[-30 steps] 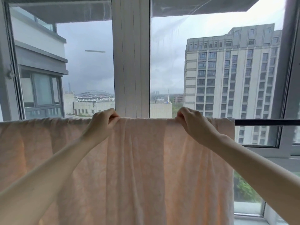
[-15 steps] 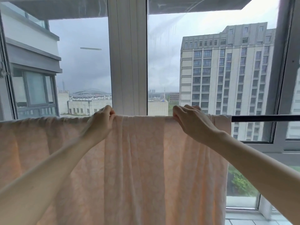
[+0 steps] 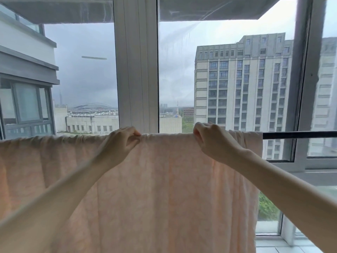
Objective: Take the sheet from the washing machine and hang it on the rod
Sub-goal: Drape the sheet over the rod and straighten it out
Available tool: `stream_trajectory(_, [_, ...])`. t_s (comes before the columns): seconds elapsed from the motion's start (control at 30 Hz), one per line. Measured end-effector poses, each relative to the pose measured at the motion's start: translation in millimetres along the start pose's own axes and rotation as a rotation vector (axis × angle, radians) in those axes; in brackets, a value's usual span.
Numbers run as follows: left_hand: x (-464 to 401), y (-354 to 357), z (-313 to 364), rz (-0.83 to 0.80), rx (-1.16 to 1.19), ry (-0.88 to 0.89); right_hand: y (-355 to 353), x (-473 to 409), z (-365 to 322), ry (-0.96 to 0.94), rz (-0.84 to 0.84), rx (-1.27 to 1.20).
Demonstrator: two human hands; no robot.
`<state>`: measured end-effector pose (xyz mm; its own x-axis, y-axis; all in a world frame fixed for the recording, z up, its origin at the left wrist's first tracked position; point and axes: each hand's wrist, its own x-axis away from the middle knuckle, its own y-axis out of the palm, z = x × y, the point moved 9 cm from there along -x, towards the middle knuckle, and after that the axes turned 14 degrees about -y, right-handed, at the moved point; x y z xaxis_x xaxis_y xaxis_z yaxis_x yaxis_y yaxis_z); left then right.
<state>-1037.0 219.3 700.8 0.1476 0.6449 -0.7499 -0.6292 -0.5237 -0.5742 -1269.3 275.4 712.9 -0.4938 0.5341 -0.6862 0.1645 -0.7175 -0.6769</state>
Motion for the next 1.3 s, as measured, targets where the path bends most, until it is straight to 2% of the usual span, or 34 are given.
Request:
stream_trajectory(0.27, [2, -7, -8, 0.132, -0.11, -0.01, -3, 23, 34, 0.028, 0.047, -0.106])
stream_trajectory(0.5, [-4, -27, -60, 0.157, -0.094, -0.296, -3, 24, 56, 0.085, -0.033, 0.003])
stream_trajectory(0.57, [-6, -23, -47, 0.146, -0.094, -0.269, -1, 17, 49, 0.097, -0.025, -0.009])
stream_trajectory(0.67, [-2, 8, 7, -0.029, -0.014, -0.059, 5, 6, 34, 0.075, 0.008, -0.048])
stream_trajectory(0.73, [-1, 23, 30, -0.101, 0.04, 0.005, 11, 1, 26, 0.044, 0.001, -0.037])
stream_trajectory(0.87, [-15, 17, 22, -0.046, 0.107, -0.077, 11, 3, 22, -0.03, 0.004, -0.047])
stream_trajectory(1.03, [-20, 5, -2, -0.021, -0.012, -0.1, 5, 17, 28, -0.063, 0.089, -0.138])
stream_trajectory(1.17, [-20, -20, -34, 0.073, -0.068, -0.211, 5, 18, 34, -0.08, 0.08, -0.129])
stream_trajectory(1.3, [-16, -6, -14, -0.041, -0.072, -0.172, 9, 10, 27, -0.095, 0.092, -0.135])
